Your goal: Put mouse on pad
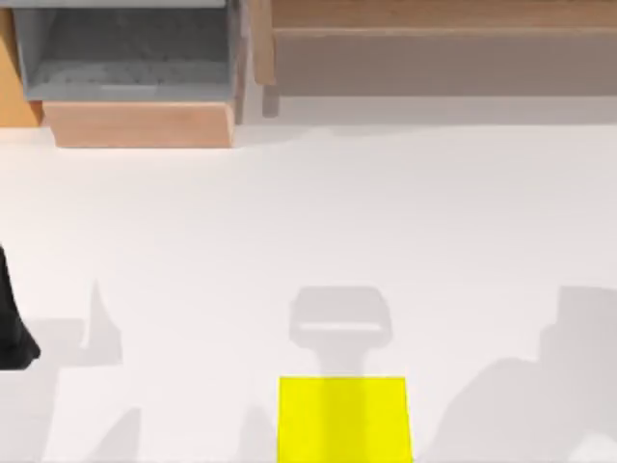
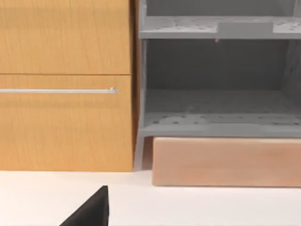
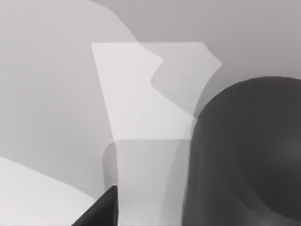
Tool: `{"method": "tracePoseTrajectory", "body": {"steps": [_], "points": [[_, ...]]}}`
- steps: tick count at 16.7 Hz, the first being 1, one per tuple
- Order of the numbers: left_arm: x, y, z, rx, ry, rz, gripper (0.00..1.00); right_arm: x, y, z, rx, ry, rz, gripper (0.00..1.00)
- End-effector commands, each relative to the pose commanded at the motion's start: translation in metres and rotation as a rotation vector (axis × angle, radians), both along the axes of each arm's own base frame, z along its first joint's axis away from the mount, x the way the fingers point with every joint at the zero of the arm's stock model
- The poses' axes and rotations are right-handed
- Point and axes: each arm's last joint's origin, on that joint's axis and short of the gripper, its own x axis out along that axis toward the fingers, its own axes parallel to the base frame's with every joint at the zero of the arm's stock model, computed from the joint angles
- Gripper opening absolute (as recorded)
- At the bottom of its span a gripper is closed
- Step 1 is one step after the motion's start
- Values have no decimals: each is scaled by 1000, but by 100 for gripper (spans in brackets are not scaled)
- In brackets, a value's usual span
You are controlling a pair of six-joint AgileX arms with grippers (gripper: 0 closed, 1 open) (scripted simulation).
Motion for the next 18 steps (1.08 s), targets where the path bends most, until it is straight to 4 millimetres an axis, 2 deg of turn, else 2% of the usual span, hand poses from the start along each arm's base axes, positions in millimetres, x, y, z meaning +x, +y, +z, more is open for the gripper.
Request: {"method": "tracePoseTrajectory", "body": {"steps": [11, 18], "points": [[0, 0, 0, 0, 0, 0, 100, 0, 0, 0, 0, 0, 0, 2], [0, 0, 0, 0, 0, 0, 100, 0, 0, 0, 0, 0, 0, 0]]}}
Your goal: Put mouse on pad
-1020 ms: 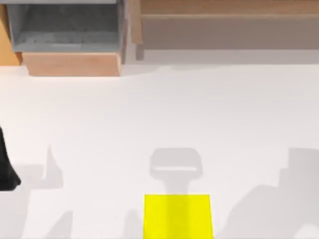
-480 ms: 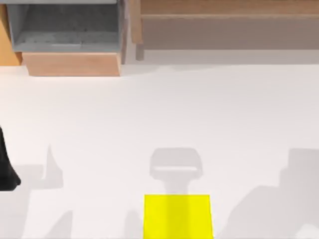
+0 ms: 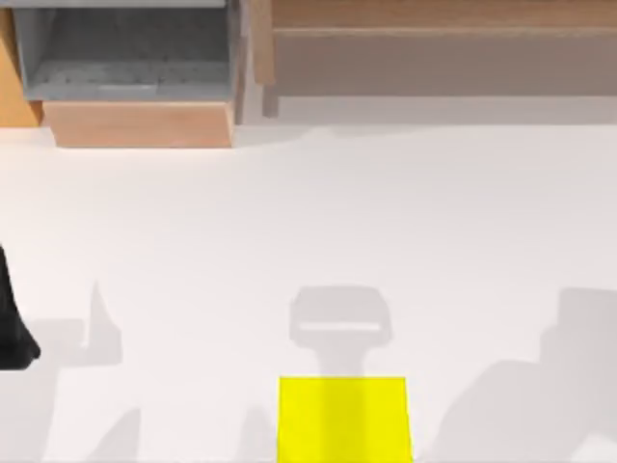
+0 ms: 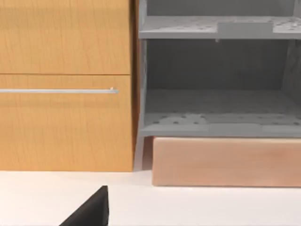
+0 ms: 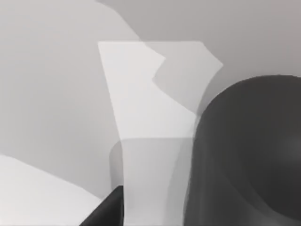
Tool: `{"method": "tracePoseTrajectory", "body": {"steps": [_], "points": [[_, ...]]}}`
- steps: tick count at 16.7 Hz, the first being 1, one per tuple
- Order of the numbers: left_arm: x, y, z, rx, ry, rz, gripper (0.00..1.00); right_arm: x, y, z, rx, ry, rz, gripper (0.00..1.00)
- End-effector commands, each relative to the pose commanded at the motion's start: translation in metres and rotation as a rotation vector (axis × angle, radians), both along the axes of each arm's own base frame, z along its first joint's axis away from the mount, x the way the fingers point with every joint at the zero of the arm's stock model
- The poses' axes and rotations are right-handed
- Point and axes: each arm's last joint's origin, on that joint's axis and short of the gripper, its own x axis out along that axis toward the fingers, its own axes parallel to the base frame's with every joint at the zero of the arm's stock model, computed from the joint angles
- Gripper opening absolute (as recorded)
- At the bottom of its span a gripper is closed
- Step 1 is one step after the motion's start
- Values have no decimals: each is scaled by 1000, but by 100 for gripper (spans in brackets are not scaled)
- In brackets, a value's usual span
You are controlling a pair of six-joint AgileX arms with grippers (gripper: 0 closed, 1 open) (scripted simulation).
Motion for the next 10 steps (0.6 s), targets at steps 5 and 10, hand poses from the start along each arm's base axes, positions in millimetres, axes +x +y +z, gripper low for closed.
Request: {"method": "tracePoseTrajectory", "body": {"steps": [5, 10], "points": [[0, 0, 0, 0, 0, 0, 100, 1, 0, 21, -21, -14, -15, 0], [0, 0, 0, 0, 0, 0, 100, 4, -1, 62, -17, -3, -7, 0]]}}
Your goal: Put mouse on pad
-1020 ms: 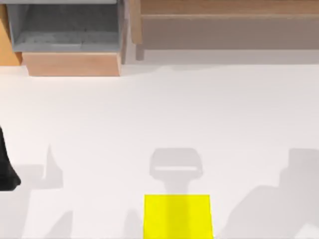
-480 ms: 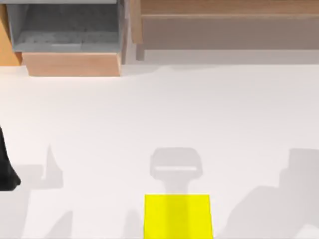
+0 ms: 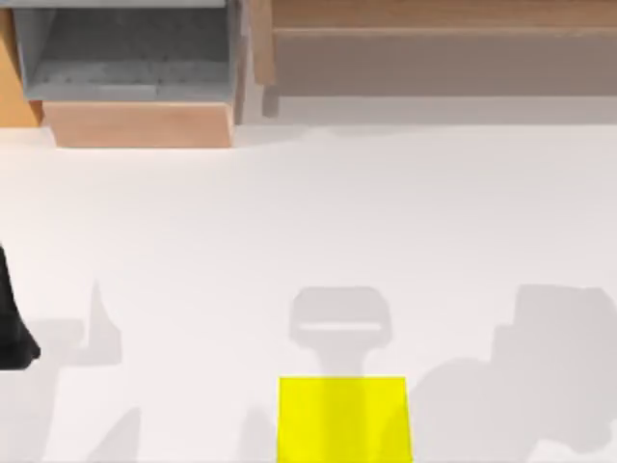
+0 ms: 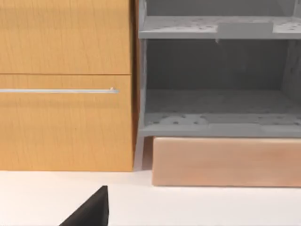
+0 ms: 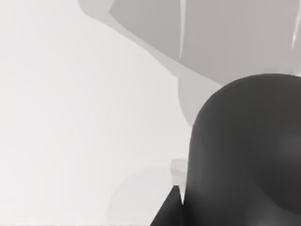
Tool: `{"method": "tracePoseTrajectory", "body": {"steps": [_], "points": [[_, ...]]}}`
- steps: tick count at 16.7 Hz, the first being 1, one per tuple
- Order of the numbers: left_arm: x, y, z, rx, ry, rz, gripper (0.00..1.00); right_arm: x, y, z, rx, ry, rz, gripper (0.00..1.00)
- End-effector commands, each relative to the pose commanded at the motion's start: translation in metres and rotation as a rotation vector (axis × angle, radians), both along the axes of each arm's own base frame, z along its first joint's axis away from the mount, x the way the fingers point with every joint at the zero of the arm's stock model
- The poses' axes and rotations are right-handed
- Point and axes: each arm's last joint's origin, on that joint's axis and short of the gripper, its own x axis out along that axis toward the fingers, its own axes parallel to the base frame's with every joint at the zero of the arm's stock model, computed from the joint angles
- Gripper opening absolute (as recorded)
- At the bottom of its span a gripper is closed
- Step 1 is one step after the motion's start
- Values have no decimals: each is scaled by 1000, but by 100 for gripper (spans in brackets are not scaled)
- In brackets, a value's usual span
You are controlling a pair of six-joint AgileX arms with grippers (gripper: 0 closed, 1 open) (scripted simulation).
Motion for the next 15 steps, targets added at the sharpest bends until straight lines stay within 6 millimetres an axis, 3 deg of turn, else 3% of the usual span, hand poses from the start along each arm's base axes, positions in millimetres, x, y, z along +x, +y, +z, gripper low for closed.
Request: {"method": "tracePoseTrajectory", "body": {"steps": [6, 12, 15], "points": [[0, 0, 0, 0, 0, 0, 100, -5, 1, 49, -5, -6, -10, 0], [0, 0, 0, 0, 0, 0, 100, -3, 4, 49, -5, -4, -1, 0], [0, 0, 0, 0, 0, 0, 100, 9, 30, 50, -10, -17, 80, 0]]}}
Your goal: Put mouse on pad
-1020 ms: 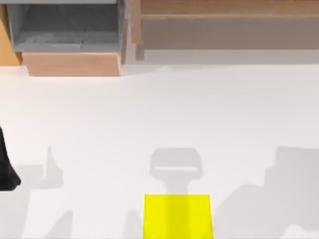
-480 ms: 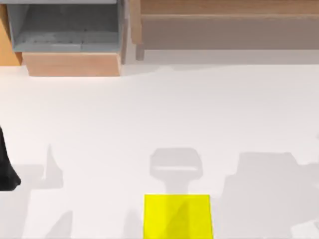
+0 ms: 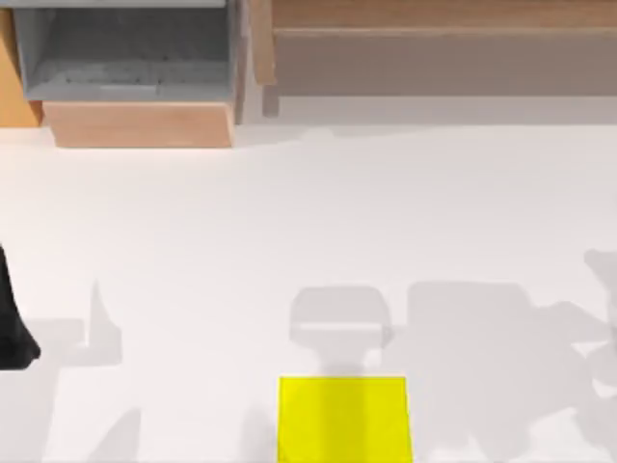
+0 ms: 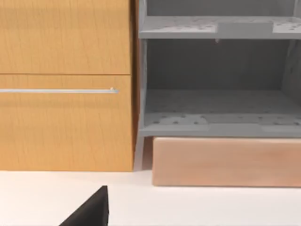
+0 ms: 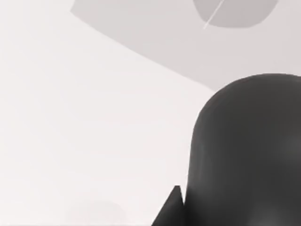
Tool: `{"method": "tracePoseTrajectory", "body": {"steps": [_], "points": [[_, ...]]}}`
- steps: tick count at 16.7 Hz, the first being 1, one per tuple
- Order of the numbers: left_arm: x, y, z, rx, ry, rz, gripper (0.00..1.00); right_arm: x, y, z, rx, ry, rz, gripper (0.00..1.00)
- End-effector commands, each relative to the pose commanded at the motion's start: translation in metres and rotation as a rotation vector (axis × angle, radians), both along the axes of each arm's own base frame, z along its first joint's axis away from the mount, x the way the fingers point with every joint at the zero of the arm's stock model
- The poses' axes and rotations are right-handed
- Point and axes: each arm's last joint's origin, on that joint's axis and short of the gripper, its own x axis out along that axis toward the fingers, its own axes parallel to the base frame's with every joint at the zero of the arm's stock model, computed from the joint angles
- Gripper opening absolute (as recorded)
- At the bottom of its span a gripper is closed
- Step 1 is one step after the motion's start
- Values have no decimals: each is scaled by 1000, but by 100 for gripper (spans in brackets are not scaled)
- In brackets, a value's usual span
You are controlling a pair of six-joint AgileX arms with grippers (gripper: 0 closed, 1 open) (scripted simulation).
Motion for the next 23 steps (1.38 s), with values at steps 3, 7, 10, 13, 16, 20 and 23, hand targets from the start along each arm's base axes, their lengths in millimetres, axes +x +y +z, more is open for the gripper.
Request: {"method": "tracePoseTrajectory", "body": {"steps": [3, 7, 10, 13, 16, 20, 23], "points": [[0, 0, 0, 0, 0, 0, 100, 15, 54, -1, -4, -10, 166, 0], [0, 0, 0, 0, 0, 0, 100, 13, 156, -8, -1, 1, 478, 0], [0, 0, 0, 0, 0, 0, 100, -11, 230, -16, 4, 14, 717, 0], [0, 0, 0, 0, 0, 0, 100, -41, 285, -23, 10, 19, 913, 0], [0, 0, 0, 0, 0, 0, 100, -67, 321, -27, 15, 13, 1062, 0], [0, 0, 0, 0, 0, 0, 100, -90, 346, -29, 18, 0, 1183, 0], [0, 0, 0, 0, 0, 0, 100, -92, 349, -29, 18, -2, 1198, 0]]}}
